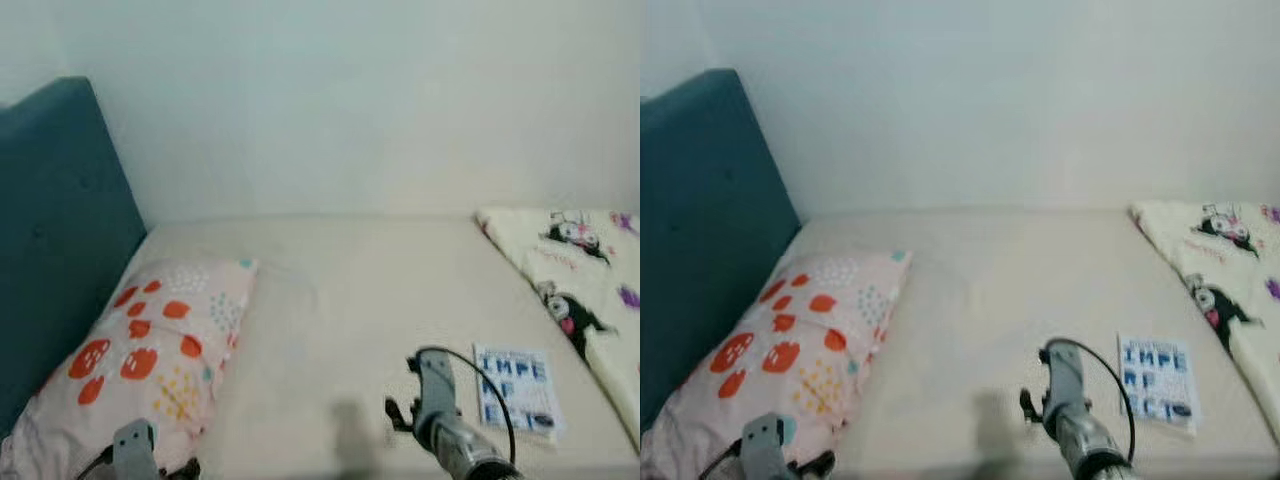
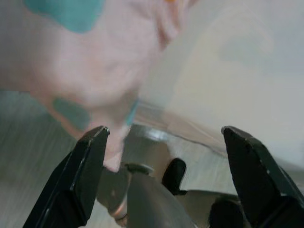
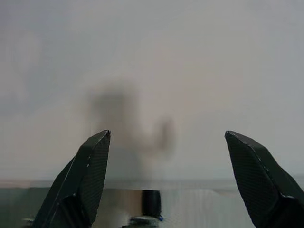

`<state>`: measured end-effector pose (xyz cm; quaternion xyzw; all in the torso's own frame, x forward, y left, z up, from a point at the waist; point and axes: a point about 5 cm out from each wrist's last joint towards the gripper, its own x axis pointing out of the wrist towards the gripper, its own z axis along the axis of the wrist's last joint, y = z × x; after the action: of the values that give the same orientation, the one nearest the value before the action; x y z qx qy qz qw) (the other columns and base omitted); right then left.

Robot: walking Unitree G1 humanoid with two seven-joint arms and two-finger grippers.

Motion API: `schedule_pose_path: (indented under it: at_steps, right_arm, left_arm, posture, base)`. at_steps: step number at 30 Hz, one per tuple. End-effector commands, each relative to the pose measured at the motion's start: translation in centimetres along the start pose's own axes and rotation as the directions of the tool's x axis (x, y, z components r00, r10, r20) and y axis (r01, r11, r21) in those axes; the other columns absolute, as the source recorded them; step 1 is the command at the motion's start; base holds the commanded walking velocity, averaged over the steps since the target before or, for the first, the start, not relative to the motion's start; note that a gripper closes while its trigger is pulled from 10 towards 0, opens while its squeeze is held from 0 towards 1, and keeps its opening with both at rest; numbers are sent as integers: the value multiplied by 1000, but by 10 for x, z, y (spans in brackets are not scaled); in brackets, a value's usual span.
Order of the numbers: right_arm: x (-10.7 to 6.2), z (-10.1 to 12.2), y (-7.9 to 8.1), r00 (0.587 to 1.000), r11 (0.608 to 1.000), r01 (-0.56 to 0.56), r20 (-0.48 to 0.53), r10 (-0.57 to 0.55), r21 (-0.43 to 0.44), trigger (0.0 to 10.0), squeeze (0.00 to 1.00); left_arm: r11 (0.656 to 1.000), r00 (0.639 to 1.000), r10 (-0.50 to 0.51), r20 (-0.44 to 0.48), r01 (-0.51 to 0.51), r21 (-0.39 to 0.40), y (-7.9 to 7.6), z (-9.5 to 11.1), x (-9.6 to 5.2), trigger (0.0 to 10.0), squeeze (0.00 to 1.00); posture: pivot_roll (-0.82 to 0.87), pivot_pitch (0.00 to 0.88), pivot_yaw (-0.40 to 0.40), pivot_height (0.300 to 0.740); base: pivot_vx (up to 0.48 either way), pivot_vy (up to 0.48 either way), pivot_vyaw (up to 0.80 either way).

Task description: Clean up the room

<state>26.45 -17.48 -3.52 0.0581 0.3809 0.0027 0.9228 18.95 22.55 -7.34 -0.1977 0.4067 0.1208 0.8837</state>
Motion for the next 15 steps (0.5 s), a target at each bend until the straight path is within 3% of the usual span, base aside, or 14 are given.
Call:
schedule_pose_path:
  at_steps: [1, 15]
  right_arm:
    - [-3, -7, -12, 999, 998, 42, -16, -42, 36, 10000, 0]
    - [-3, -4, -13, 998, 998, 48, 26, -49, 30, 10000, 0]
  left_arm:
    - [1000, 999, -23, -24, 23, 18, -10, -4, 2, 10000, 0]
    - [998, 998, -43, -50, 45, 44, -14, -10, 2, 10000, 0]
  posture:
    - [48, 0, -61, 740]
    - [32, 0, -51, 740]
  base:
    - [0, -480, 0]
    - [0, -480, 0]
